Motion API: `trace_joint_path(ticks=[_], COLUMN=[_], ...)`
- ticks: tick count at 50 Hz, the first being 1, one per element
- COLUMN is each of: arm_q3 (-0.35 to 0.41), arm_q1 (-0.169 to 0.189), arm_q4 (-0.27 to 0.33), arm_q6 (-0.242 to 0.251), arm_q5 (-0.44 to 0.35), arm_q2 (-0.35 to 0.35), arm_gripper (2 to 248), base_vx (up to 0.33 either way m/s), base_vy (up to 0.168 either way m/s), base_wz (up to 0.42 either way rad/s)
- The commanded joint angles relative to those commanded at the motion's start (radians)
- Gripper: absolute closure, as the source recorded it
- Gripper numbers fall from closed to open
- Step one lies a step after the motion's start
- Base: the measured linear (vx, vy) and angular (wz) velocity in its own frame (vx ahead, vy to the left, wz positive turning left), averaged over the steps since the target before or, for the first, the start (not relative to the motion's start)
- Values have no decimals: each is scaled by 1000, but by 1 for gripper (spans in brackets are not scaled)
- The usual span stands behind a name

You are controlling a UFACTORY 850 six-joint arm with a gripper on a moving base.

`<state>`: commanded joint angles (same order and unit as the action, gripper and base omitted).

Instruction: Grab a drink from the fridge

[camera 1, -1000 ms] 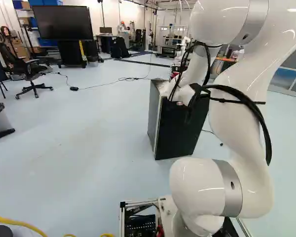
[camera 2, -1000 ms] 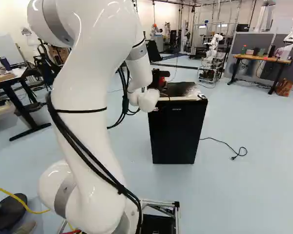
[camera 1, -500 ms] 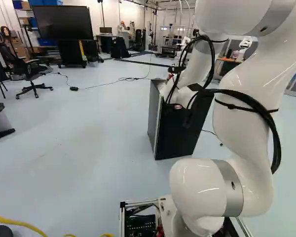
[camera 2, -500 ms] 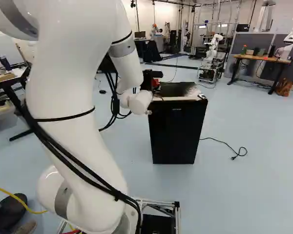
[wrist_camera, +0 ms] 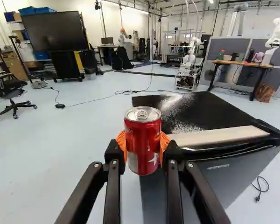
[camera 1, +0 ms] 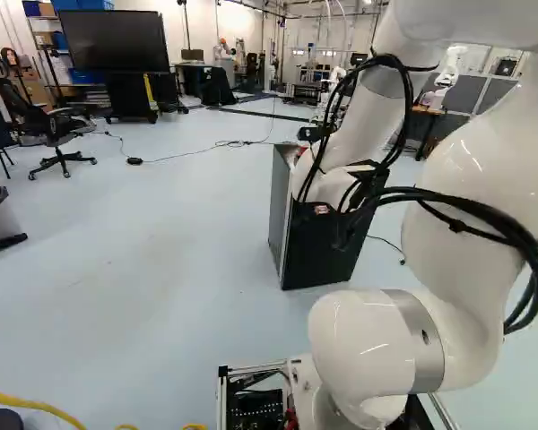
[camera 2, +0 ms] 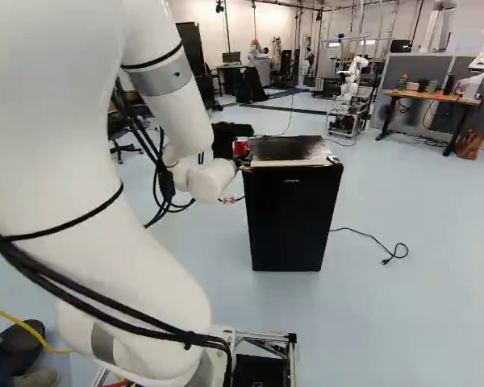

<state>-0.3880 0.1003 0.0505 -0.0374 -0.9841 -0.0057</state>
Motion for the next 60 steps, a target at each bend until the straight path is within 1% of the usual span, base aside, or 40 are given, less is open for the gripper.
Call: trace_joint_path(ticks=[16, 30, 48, 60], arm_q3=[119, 197, 266, 291], arm_q1=[-40, -66, -89, -97], arm_q4=[-20, -33, -45, -49], arm_q6=[15, 24, 33, 36], arm_q5=[44, 73, 98, 108], arm_q2=[113, 186, 252, 276], arm_gripper=[160, 160, 160, 160], base_vx=[0, 0, 0, 0], base_vy=[0, 0, 0, 0], base_wz=[0, 0, 0, 0])
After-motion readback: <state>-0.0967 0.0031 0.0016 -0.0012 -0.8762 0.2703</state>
